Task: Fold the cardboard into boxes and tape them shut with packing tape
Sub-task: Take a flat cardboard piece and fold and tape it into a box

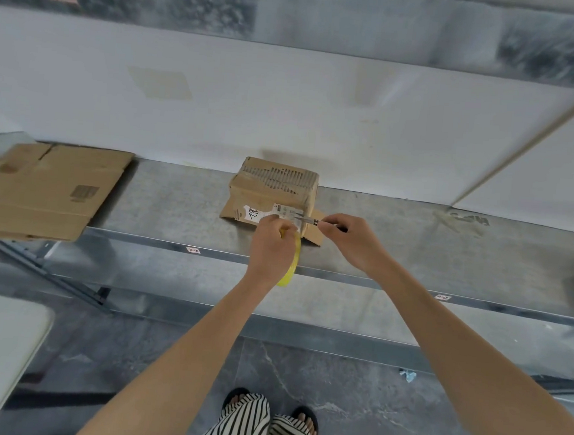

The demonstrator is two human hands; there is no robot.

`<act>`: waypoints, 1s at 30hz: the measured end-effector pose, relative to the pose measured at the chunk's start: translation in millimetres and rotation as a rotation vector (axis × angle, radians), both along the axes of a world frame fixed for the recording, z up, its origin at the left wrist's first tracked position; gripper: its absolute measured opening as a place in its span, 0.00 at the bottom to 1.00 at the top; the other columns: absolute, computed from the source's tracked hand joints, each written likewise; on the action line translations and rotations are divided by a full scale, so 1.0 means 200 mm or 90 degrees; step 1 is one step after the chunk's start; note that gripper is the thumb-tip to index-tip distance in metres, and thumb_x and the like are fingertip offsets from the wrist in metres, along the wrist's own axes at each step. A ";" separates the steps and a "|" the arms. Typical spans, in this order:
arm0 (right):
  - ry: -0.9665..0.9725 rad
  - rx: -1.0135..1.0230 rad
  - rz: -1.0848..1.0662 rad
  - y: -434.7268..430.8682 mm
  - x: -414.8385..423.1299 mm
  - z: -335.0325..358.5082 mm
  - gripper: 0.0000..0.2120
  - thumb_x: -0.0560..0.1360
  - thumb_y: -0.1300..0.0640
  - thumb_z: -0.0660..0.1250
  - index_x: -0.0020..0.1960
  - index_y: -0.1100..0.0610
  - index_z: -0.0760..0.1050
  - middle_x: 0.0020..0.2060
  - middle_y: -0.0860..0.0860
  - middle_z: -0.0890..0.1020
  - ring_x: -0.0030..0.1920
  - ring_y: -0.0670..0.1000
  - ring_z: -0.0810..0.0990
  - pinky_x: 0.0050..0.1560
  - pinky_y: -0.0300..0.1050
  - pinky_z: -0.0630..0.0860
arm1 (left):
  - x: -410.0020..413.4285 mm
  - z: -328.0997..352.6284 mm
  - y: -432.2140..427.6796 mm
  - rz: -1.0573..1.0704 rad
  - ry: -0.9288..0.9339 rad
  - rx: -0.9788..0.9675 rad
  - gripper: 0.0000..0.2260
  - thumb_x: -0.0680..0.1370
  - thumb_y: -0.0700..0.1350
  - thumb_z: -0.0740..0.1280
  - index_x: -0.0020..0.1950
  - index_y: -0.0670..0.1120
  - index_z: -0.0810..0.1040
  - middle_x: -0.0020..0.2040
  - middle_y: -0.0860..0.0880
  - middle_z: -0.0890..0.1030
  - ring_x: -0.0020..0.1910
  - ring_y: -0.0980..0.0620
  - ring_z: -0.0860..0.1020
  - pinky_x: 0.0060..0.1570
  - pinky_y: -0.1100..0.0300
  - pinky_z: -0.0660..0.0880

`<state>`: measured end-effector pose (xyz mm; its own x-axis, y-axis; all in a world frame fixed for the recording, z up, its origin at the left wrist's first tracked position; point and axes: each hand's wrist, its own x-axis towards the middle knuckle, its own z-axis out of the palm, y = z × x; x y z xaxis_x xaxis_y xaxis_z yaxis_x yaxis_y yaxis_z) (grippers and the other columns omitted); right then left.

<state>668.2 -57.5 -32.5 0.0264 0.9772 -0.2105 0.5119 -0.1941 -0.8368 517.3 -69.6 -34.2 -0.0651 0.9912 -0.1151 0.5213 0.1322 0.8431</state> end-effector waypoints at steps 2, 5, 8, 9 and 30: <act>-0.005 -0.002 0.011 0.00 0.00 0.00 0.11 0.78 0.52 0.63 0.53 0.58 0.79 0.31 0.47 0.73 0.29 0.45 0.67 0.31 0.36 0.63 | 0.01 0.00 -0.01 0.014 -0.030 -0.033 0.12 0.79 0.39 0.58 0.57 0.42 0.78 0.57 0.47 0.79 0.53 0.53 0.73 0.51 0.65 0.66; -0.001 -0.001 0.017 0.01 -0.01 -0.01 0.11 0.78 0.53 0.63 0.53 0.58 0.79 0.31 0.47 0.72 0.29 0.44 0.66 0.30 0.35 0.62 | 0.02 0.01 -0.03 0.023 -0.044 -0.044 0.15 0.79 0.38 0.57 0.63 0.41 0.75 0.60 0.46 0.78 0.58 0.49 0.75 0.54 0.62 0.71; 0.006 -0.002 0.019 0.02 0.00 -0.01 0.11 0.78 0.54 0.63 0.53 0.60 0.79 0.30 0.48 0.72 0.29 0.45 0.66 0.30 0.35 0.62 | 0.01 0.02 -0.03 0.032 -0.108 -0.034 0.23 0.78 0.37 0.57 0.73 0.46 0.63 0.55 0.48 0.78 0.45 0.55 0.78 0.38 0.74 0.71; 0.006 -0.003 0.022 0.01 0.00 -0.02 0.11 0.78 0.54 0.63 0.53 0.60 0.79 0.30 0.48 0.72 0.29 0.45 0.66 0.30 0.36 0.62 | 0.00 0.03 -0.04 0.036 -0.135 -0.039 0.27 0.78 0.36 0.58 0.76 0.50 0.56 0.54 0.48 0.78 0.40 0.57 0.78 0.32 0.76 0.70; -0.059 -0.039 0.088 -0.01 0.00 -0.04 0.12 0.80 0.52 0.60 0.44 0.56 0.77 0.27 0.47 0.66 0.28 0.45 0.62 0.29 0.38 0.59 | -0.11 0.00 0.11 -0.180 -0.077 -0.160 0.33 0.79 0.40 0.61 0.77 0.57 0.48 0.54 0.47 0.82 0.55 0.46 0.79 0.53 0.57 0.74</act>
<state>668.6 -59.2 -40.4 -0.0859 0.9581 -0.2731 0.6116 -0.1657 -0.7736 496.0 -47.4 -33.6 0.2351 0.9083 -0.3459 0.4658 0.2071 0.8603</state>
